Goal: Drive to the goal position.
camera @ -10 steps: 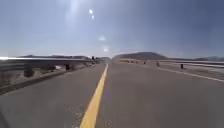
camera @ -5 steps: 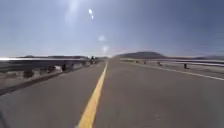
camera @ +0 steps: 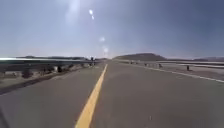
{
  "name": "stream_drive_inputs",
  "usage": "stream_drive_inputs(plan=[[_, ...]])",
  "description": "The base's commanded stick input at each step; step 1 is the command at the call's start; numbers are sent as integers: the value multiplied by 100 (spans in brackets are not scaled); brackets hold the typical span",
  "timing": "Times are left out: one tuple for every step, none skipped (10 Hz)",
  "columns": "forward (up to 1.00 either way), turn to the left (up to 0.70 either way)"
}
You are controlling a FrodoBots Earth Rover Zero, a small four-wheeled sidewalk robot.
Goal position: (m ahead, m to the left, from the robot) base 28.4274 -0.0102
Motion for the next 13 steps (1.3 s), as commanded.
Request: stream_drive_inputs(plan=[[85,0],[85,0],[85,0],[85,0],[85,0],[85,0],[85,0],[85,34],[85,34],[85,34],[85,0],[85,0],[85,0]])
